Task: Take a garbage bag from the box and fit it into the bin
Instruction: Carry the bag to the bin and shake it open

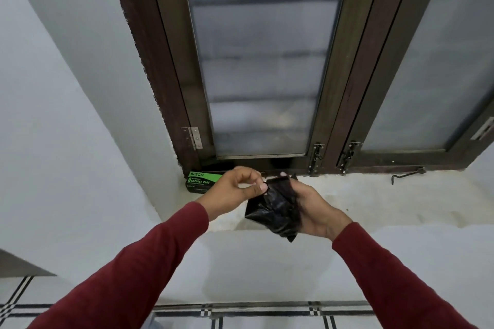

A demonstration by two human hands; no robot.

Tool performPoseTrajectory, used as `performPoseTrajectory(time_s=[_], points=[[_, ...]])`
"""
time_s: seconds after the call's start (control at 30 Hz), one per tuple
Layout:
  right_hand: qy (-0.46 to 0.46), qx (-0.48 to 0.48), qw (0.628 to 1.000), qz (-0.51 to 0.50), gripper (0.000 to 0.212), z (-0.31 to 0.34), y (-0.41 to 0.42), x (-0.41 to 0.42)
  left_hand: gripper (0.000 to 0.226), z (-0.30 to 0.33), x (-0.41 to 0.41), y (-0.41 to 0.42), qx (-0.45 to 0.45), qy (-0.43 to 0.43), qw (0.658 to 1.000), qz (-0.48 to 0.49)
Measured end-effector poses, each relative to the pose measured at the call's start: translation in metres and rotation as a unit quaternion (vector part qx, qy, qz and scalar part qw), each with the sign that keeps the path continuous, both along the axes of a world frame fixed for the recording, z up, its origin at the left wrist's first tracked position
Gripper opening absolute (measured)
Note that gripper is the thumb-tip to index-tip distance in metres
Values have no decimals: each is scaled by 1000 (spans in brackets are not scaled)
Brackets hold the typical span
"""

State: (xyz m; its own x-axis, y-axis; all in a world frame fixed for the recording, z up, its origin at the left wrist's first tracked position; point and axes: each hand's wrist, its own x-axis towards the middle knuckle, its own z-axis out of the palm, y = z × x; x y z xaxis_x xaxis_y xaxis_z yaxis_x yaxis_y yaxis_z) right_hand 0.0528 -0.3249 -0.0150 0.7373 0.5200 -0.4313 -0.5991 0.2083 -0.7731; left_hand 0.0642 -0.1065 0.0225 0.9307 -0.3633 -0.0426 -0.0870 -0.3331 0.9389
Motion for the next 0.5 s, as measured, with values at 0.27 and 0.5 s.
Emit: performPoseTrajectory(time_s=[0.27,0.5], points=[[-165,-177,970,13,41,6,32,-80,11,20,-35,10,-62,-21,987,146],[-199,-186,959,-79,27,19,84,-139,40,41,-95,63,-265,86,944,175]])
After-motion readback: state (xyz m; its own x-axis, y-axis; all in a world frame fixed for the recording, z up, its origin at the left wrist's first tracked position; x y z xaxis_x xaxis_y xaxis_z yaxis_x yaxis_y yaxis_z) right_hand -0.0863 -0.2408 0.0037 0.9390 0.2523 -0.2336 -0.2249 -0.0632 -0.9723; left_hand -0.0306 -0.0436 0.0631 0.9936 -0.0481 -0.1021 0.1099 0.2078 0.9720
